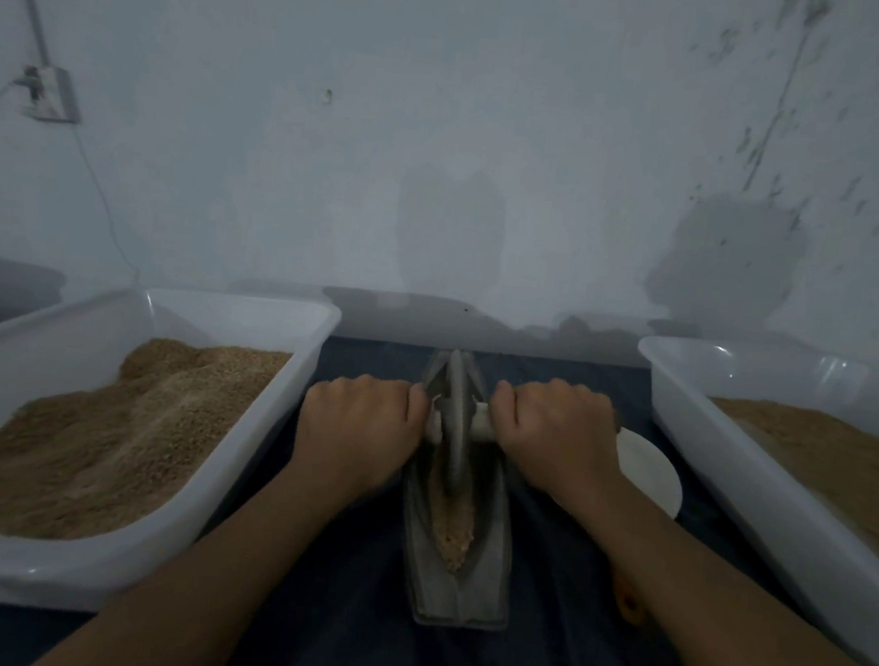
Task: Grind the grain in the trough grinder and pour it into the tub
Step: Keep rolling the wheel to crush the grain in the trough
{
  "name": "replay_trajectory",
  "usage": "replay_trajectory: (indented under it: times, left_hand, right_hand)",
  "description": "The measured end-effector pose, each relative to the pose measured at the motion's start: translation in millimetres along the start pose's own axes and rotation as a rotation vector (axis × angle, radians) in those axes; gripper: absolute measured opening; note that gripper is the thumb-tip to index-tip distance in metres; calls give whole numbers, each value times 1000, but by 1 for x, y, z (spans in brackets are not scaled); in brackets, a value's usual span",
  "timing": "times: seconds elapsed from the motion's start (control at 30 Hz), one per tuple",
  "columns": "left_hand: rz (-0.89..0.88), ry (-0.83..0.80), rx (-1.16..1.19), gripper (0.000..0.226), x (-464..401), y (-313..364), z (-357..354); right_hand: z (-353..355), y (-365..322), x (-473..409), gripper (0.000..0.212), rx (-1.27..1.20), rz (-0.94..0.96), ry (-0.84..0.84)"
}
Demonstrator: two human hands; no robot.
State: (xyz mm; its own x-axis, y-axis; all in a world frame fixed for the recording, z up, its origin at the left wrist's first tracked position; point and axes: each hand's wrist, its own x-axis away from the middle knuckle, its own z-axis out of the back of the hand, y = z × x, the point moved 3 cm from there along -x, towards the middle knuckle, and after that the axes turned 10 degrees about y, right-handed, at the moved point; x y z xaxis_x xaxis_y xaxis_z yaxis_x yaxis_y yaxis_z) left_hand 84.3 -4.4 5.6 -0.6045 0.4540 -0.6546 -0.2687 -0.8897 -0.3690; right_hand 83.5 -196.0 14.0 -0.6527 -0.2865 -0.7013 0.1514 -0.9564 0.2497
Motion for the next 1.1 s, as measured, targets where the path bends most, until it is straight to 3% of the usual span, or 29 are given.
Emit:
replay_trajectory:
  times: [0.03,0.13,0.23,0.4,0.47,0.57,0.63,0.73,0.83,0.9,0.97,1.0,1.1]
  left_hand:
    - [12,-40,-16,19,-9,-2,-6]
    - [46,-96,-30,17,-38,-7,-20]
    - [53,-97,-18,18,-46,-9,-19]
    - [19,30,66,24,1,1,6]
    - [41,117,140,34,13,-1,17]
    - [-4,92,98,37,8,0,16]
    - [-34,47,23,30,-3,0,1]
    - [43,-71,-3,17,-24,-9,-22]
    - [78,-112,5,16,-29,-12,-29]
    - [71,-95,13,17,-20,-11,-22]
    - [12,-21,40,22,-5,-5,-7]
    - [2,14,61,28,2,-3,2]
    - [129,70,207,44,22,-2,25]
  right_hand:
    - [-8,4,-8,45,-26,-11,-34]
    - [-26,15,-31,11,-107,-95,-204]
    - [-27,17,-30,13,-124,-139,-267]
    - [7,0,9,30,26,55,78]
    - [18,3,21,39,-106,-34,215]
    - [12,7,26,47,-165,-124,163]
    - [3,4,15,49,-43,-96,68]
    - [-6,2,-23,72,7,-79,-51]
    - [-16,4,-45,68,-19,-100,-101]
    - [-7,1,-35,57,2,-27,-47]
    - [7,-4,-9,29,26,50,4]
    - [11,-3,2,26,12,68,112]
    - [22,4,24,43,-244,-22,192]
